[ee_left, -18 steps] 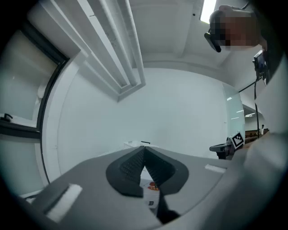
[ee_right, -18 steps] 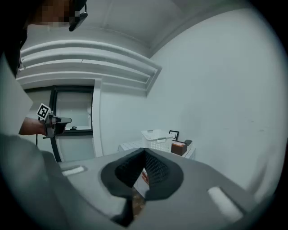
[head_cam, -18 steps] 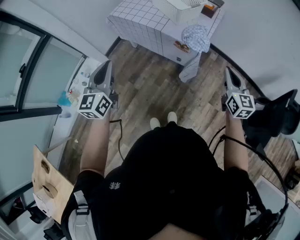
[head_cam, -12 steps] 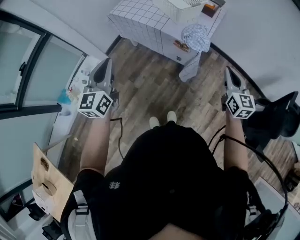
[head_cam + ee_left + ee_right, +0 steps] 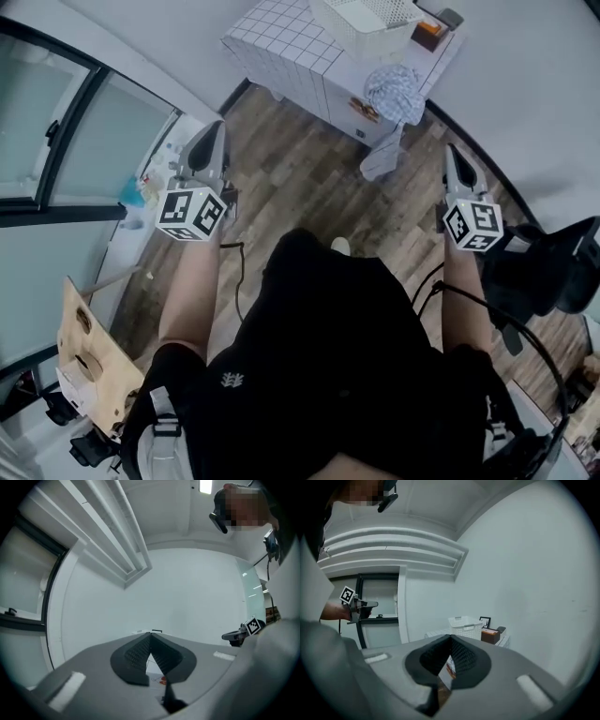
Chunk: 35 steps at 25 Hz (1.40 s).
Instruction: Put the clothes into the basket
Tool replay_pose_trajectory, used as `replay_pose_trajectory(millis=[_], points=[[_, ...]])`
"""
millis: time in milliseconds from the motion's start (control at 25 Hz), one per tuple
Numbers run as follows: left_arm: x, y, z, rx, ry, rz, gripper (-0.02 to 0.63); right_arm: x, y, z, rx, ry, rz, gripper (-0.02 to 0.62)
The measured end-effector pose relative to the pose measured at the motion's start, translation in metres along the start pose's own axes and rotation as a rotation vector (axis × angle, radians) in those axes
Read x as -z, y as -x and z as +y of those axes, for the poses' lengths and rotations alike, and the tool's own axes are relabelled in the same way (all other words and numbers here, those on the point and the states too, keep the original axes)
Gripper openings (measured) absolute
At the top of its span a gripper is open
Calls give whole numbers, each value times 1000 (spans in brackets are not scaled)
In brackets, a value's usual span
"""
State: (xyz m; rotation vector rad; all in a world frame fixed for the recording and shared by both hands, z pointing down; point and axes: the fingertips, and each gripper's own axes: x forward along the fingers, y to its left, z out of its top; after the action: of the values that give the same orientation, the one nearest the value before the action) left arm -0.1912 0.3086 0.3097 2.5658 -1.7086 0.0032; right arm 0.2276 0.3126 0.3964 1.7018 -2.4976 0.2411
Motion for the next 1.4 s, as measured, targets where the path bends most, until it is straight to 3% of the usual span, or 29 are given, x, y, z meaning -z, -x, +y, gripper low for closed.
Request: replay_pose_trajectory(millis=[440, 720, 1040, 1200, 1400], points=[[25, -65, -13, 27, 54, 24, 8, 12, -61, -25, 9, -46, 41, -2], [27, -154, 17, 108, -3, 38, 8, 20, -102, -50, 94, -84, 78, -2], [20, -279, 49, 276, -75, 47, 8, 12, -178, -66, 173, -127, 111, -2], [20, -343, 73, 371, -118, 44, 8, 7, -217, -75, 260, -128, 132, -2], [25, -410, 97, 448, -101, 50, 8, 3, -266, -87, 351, -145, 146, -2]])
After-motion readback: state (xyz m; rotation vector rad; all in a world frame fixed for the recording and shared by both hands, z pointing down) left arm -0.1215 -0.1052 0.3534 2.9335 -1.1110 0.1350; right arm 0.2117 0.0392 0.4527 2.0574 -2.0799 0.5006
